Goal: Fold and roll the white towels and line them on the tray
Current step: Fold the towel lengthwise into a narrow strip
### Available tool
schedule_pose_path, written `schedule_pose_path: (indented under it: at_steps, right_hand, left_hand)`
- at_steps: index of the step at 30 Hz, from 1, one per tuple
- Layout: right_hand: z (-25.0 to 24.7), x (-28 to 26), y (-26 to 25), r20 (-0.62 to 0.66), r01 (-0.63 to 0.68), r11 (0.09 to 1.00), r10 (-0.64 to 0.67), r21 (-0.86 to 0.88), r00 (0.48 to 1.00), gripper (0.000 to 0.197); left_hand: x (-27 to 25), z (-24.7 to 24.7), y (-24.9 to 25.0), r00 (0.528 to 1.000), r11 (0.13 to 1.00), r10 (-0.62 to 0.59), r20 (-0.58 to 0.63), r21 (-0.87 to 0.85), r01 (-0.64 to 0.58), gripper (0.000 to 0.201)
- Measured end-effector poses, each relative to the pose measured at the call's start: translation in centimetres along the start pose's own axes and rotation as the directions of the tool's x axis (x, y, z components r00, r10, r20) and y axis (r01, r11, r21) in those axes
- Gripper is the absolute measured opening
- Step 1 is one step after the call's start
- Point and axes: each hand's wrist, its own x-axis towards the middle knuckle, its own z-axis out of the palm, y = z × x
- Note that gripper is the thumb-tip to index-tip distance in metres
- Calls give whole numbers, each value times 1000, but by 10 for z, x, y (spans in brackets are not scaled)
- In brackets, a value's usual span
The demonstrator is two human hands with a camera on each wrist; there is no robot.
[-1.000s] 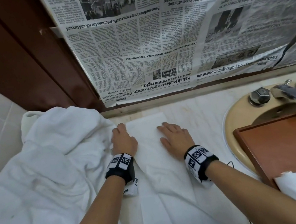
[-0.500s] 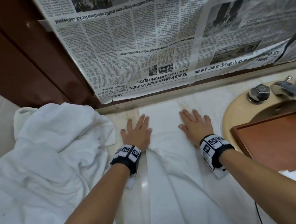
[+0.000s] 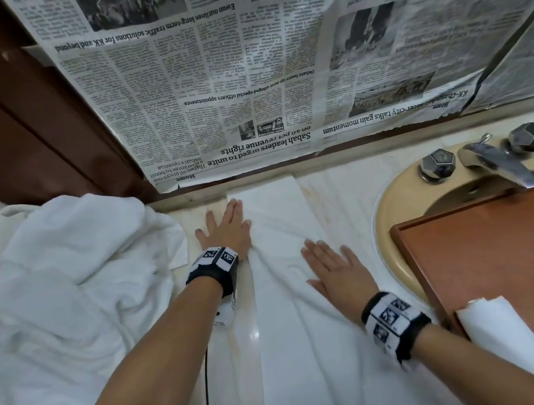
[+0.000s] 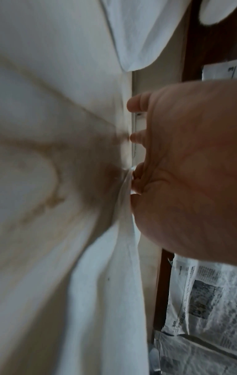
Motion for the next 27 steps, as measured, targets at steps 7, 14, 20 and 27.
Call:
schedule_pose_path:
  at_steps: [7, 14, 20, 27]
  right_hand:
    - [-32, 1, 15, -167, 28, 982, 4, 186, 986, 51]
    - [-27, -79, -21, -29, -129, 927, 149, 351, 988, 36]
    - [-22, -95, -63, -109, -8, 871, 70, 491, 992, 14]
    - [-13, -106, -69, -9, -229, 949, 236, 215, 972, 42]
  left_hand:
    - [-4, -2, -2, 990, 991, 35, -137, -124, -52, 55]
    - [-47, 24, -14, 939, 901, 194, -283, -328, -285, 40]
    - [-82, 28, -2, 982, 861, 31, -188, -494, -122, 40]
    - [-102, 32, 3, 993, 827, -104, -60, -559, 53, 26]
